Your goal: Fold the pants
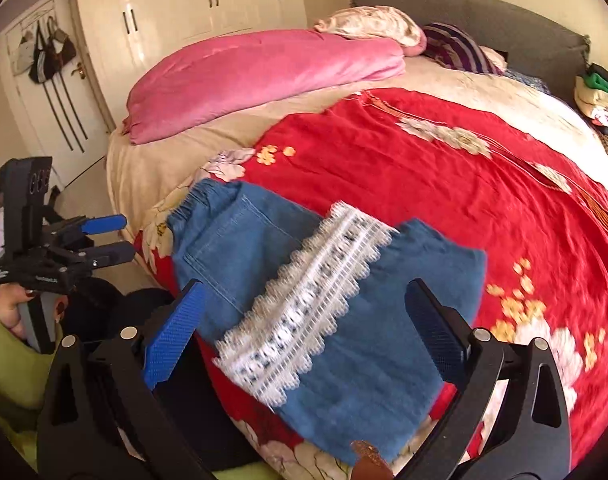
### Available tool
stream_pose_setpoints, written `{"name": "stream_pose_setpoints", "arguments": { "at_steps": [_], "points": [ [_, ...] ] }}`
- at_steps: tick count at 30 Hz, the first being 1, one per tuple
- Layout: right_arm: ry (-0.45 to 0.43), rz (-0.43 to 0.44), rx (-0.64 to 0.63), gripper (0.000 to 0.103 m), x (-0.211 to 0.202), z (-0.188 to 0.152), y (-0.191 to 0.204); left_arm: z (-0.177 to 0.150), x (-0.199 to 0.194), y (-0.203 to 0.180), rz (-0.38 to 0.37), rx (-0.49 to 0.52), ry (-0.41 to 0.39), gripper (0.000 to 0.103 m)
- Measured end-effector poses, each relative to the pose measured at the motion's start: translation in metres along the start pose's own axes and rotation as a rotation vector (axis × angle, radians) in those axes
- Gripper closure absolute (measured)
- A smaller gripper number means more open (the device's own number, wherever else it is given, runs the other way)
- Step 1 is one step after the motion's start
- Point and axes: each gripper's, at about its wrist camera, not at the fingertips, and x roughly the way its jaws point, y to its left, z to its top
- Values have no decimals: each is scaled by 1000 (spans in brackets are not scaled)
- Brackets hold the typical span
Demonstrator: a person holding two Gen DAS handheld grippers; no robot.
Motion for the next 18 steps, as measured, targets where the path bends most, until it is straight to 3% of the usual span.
{"name": "stream_pose_setpoints", "arguments": {
  "at_steps": [9,18],
  "points": [
    [14,56,-67,9,39,41,22,-4,12,32,13,-89,31,6],
    [91,155,-110,9,98,81,35,-7,37,29,-12,-101,81,6]
  ]
}}
